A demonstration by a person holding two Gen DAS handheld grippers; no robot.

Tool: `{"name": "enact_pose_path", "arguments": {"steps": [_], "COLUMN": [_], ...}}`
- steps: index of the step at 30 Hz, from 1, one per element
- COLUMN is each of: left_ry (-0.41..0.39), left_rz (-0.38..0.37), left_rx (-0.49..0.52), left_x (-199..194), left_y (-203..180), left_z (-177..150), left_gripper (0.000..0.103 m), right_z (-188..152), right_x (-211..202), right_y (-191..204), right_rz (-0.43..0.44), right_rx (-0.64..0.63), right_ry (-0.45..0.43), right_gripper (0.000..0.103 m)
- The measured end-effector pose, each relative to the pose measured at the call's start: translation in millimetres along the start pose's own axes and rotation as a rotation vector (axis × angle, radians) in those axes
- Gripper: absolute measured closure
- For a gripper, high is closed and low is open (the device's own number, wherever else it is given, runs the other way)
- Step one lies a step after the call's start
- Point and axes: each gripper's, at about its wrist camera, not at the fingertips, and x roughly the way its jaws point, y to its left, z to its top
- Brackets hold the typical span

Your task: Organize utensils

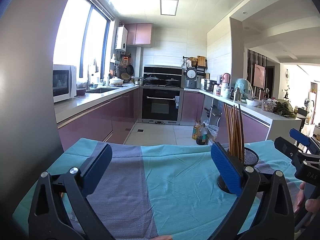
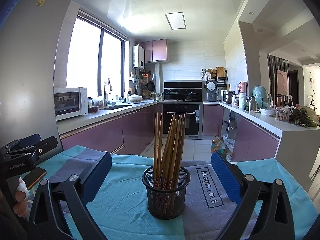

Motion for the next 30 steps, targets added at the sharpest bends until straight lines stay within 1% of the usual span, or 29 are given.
{"name": "enact_pose_path", "arguments": {"steps": [30], "left_ry": [-0.013], "left_rz": [0.019], "left_rx": [0.005], "left_x": [-3.9], "left_y": [1.4], "left_z": [0.1], "left_gripper": [0.006], "right_z": [-1.2], "right_x": [-1.1], "right_y": [-2.1], "right_rz": [-0.025], "right_rx": [0.01], "right_ry": [-0.02], "right_gripper": [0.007]}}
